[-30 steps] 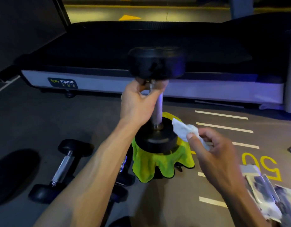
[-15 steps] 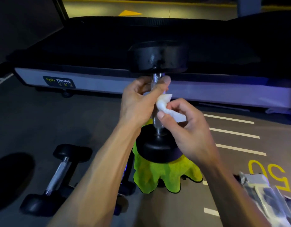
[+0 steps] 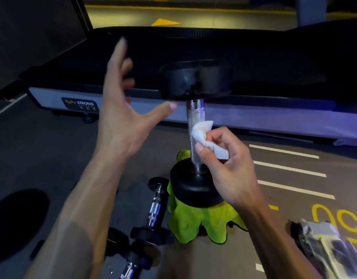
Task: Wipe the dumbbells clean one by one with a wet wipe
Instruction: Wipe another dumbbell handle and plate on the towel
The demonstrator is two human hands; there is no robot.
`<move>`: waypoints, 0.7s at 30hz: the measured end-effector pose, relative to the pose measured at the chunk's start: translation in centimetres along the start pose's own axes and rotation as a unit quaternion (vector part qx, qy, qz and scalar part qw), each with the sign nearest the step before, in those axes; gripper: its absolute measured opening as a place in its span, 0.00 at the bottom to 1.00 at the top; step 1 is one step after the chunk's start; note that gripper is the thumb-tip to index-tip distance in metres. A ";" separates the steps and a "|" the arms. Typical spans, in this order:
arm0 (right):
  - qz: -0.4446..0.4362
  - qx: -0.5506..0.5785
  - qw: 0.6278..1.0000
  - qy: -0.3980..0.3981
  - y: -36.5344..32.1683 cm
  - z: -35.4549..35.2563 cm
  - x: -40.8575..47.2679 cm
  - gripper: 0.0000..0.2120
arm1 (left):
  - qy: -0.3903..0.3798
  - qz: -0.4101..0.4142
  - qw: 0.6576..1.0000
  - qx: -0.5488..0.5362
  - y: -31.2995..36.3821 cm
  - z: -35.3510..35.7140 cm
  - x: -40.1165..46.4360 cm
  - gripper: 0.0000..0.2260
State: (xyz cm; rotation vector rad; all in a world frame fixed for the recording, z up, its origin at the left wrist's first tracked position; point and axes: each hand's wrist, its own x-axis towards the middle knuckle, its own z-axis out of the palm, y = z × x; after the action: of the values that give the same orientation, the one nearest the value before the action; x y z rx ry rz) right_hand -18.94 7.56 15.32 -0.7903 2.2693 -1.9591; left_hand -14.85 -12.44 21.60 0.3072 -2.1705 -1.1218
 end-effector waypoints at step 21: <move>-0.042 -0.192 0.979 0.048 0.0 -4.3 -4.5 0.04 | -0.111 0.155 0.982 0.007 1.4 0.7 0.6 0.28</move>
State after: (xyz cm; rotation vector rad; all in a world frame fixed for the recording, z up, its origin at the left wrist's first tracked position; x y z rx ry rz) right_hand -16.55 13.30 14.85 -0.8472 2.7633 -1.6385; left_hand -15.67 -11.45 22.71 -0.1557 -2.3192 -1.0019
